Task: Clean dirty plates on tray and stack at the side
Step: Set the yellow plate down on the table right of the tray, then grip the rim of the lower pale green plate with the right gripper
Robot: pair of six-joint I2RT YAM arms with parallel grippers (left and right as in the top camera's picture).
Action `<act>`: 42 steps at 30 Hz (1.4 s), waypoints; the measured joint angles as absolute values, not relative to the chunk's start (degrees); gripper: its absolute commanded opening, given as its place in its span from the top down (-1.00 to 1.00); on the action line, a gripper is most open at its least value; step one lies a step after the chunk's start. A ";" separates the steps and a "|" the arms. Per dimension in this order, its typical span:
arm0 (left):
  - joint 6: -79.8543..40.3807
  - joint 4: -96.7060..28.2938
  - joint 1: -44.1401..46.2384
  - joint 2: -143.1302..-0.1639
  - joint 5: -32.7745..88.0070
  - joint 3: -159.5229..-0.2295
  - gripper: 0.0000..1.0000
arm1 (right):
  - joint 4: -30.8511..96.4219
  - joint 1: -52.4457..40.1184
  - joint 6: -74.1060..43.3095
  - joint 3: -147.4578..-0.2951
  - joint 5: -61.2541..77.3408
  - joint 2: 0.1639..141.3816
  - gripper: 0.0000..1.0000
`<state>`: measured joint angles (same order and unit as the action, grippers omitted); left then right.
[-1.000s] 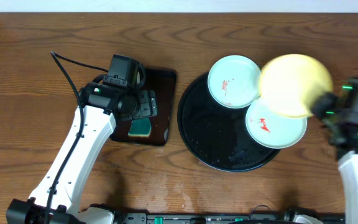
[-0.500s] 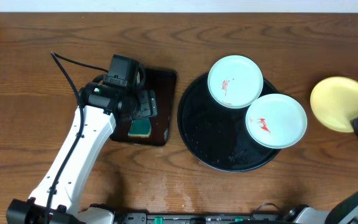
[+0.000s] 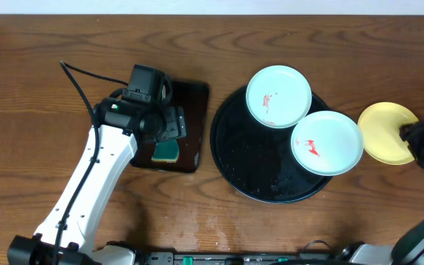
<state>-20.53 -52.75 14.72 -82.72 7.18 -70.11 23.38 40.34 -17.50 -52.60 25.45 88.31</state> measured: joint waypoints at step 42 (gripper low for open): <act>-20.53 -52.75 14.72 -82.72 7.18 -70.11 -0.66 | 42.19 8.43 -17.37 -49.10 -8.78 81.08 0.98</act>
<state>-20.53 -52.75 14.72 -82.72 7.18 -70.11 42.19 8.43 -17.37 -49.10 -8.78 81.08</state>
